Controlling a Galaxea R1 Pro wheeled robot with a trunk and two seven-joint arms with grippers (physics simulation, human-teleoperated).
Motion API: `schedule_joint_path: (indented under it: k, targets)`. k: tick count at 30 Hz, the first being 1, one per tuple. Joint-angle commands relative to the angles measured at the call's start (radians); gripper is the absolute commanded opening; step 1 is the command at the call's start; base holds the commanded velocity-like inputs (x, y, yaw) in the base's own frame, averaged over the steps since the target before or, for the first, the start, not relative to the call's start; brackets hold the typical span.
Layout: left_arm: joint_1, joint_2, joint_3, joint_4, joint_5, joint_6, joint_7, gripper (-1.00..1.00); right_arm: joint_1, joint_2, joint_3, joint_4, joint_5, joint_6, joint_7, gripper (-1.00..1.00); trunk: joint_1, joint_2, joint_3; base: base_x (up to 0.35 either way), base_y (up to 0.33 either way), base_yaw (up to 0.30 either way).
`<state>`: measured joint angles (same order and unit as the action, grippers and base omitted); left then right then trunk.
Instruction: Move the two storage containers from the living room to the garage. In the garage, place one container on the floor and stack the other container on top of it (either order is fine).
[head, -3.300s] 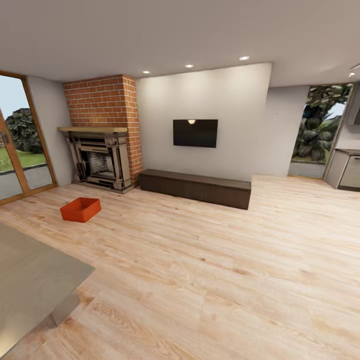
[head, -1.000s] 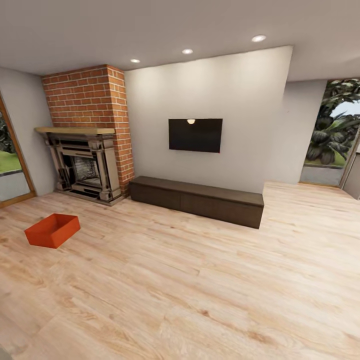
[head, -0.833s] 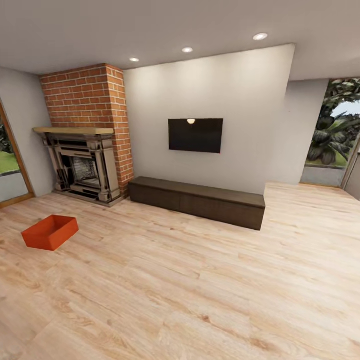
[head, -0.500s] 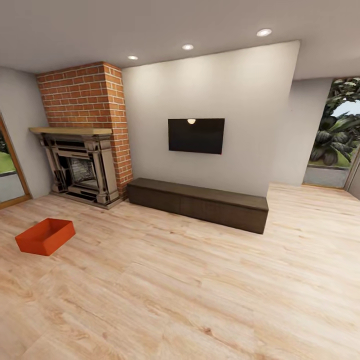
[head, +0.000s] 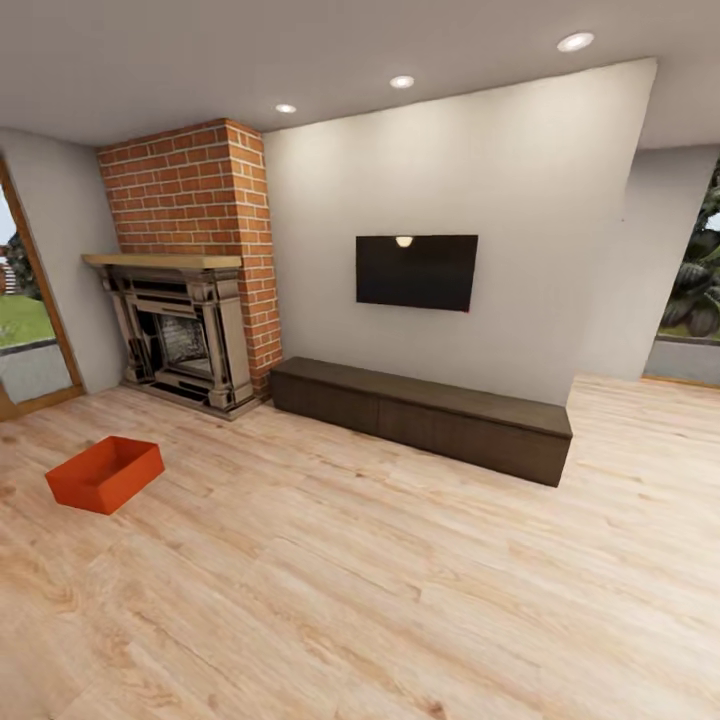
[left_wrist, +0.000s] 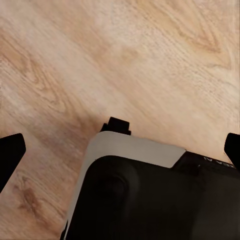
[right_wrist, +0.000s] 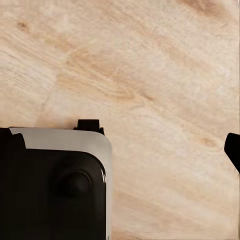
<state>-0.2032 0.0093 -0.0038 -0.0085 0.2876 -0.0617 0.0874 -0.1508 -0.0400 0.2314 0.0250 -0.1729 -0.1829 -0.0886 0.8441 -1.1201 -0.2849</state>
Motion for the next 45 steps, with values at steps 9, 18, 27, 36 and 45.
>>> schedule_joint_path:
  k: [9, 18, 27, 36, 45]
  targets:
    - [-0.001, 0.000, -0.001, 0.001, 0.004, -0.003, 0.002, 1.00, -0.001, 0.000, 0.008, 0.003, -0.010, -0.006, 0.000, 1.00, 0.001, -0.001, -0.002, 0.321, -0.004, 0.273]
    - [-0.001, 0.000, -0.001, 0.001, 0.004, -0.003, 0.002, 1.00, -0.001, 0.000, 0.008, 0.003, -0.010, -0.006, -0.001, 1.00, 0.001, -0.001, -0.002, 0.321, -0.087, 0.276]
    - [-0.001, 0.000, -0.001, 0.001, 0.004, -0.003, 0.002, 1.00, -0.001, 0.002, 0.008, 0.003, -0.010, -0.006, -0.002, 1.00, 0.001, -0.001, -0.002, 0.321, -0.132, 0.276]
    - [-0.001, 0.001, -0.001, 0.001, 0.004, -0.001, 0.002, 1.00, -0.001, 0.001, 0.008, 0.003, -0.010, -0.007, -0.002, 1.00, 0.001, -0.001, -0.002, 0.321, -0.144, 0.276]
    - [-0.001, 0.001, -0.001, 0.001, 0.005, -0.001, 0.002, 1.00, -0.001, -0.002, 0.012, 0.003, -0.007, -0.007, -0.011, 1.00, 0.001, -0.001, -0.002, 0.319, -0.150, 0.061]
